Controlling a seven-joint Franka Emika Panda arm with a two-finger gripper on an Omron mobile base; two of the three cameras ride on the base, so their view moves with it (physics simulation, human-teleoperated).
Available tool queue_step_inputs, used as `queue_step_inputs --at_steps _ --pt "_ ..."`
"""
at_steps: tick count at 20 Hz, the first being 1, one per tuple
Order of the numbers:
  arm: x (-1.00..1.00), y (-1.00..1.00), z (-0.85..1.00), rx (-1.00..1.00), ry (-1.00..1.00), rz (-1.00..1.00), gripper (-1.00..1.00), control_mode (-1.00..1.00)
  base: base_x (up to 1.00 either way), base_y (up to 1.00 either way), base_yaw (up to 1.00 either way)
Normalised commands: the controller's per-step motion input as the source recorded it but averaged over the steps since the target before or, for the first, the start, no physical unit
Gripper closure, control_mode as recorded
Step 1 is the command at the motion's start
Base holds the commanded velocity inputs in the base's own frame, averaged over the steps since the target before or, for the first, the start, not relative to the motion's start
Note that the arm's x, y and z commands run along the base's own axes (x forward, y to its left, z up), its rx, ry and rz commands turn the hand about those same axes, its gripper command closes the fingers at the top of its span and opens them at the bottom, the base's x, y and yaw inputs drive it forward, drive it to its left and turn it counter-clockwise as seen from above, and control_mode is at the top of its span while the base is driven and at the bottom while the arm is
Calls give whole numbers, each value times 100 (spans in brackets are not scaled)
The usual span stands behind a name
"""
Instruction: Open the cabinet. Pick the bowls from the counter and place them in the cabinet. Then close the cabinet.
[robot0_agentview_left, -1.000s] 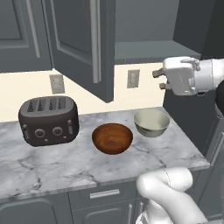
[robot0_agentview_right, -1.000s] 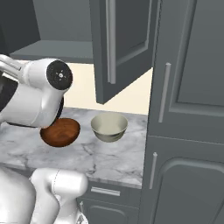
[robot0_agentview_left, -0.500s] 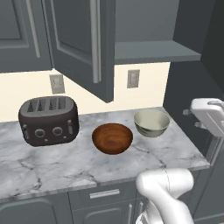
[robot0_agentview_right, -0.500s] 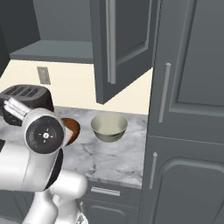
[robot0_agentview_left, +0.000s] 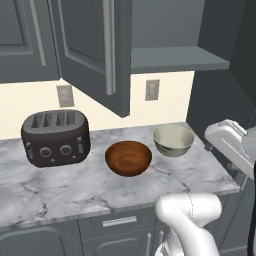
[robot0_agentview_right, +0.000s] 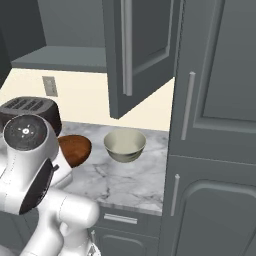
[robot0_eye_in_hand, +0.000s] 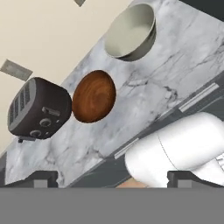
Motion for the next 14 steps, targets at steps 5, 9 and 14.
queue_step_inputs --at_steps 5,9,14 --pt "8 0 -16 -1 5 0 -100 -100 0 0 0" --pt "31 4 -26 3 0 7 -100 -100 0 0 0" --pt "48 21 -47 1 -2 9 -100 -100 0 0 0"
